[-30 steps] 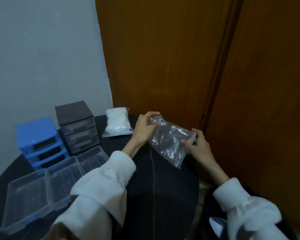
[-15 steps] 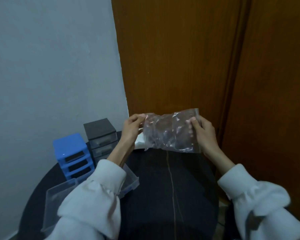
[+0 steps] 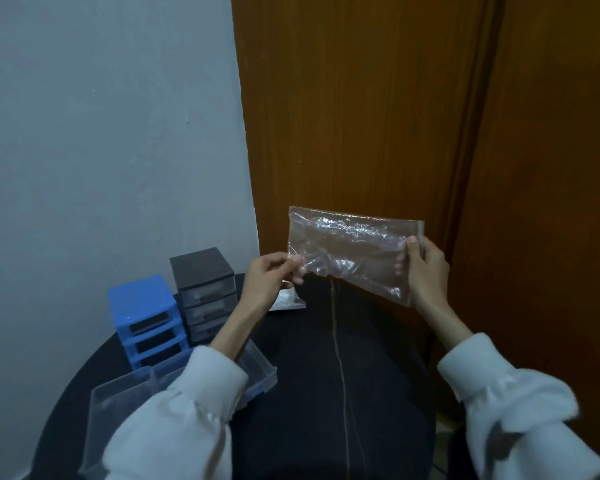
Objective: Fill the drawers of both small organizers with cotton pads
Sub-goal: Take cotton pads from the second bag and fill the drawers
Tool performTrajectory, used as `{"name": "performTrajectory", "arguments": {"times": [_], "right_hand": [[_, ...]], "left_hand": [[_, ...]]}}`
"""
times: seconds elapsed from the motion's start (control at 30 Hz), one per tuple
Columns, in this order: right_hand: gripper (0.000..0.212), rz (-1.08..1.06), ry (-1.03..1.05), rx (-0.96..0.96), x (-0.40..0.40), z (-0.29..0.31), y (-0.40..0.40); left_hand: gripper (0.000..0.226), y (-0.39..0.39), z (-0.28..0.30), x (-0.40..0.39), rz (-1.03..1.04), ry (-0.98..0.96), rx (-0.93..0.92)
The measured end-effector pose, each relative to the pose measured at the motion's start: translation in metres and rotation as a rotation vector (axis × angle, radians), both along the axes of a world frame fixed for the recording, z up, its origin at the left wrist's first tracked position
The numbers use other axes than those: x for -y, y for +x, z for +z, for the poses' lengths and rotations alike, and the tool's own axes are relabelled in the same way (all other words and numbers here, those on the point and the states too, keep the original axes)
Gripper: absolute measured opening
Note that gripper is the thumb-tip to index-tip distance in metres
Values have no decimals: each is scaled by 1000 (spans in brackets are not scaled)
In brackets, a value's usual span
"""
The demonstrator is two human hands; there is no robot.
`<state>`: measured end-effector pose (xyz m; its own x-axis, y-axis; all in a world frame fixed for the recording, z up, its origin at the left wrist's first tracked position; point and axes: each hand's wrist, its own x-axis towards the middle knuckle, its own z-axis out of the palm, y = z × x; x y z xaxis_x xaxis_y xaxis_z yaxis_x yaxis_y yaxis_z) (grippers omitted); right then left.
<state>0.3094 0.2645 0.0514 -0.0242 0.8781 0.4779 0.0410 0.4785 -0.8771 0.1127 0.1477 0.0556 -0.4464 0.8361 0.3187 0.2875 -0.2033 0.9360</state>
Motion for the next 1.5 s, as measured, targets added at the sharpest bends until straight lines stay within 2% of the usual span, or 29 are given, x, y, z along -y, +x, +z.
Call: {"name": "performTrajectory", "arguments": {"times": [0.1,0.2,0.37,0.47,0.57,0.67,0.73,0.9,1.03,1.13,1.23,1.33,1.5], "right_hand": [[25,-59,58,91,0,-1,6],[29,-45,-8,101,-1,-5,8],[16,-102,-98,148,-6,-22,7],[36,-144,-163,112,-8,-40,6],[34,-202,-206,112,-14,-61,-1],[25,-295,-274,187,-25,-81,-15],[26,-286,-344,219,-29,-92,-27],[38,-145,-378,479,-22,-117,-49],[49,-201,-317,834,-12,-122,-54],[49,-159,-272,970,-12,-125,-58],[45,-100,-262,1027,-13,-124,-61],[45,0,-252,1041,-14,-122,-64],[46,142,-215,1034,-10,-116,-65]], "left_hand": [[18,-10,2,-3,102,27,-46],[18,-15,3,-1,124,4,-160],[17,-21,-13,-7,139,-143,-252],[34,-26,-28,-16,146,-250,-220],[42,-31,-40,-26,181,-314,-148],[24,-41,-52,-39,236,-390,-316],[28,-48,-58,-51,239,-459,-494],[60,-58,-72,-77,234,-705,-863],[74,-54,-88,-88,209,-897,-884],[68,-52,-97,-90,248,-883,-908],[56,-52,-97,-90,325,-780,-900],[46,-50,-90,-88,366,-698,-835],[34,-41,-88,-76,424,-590,-892]]}}
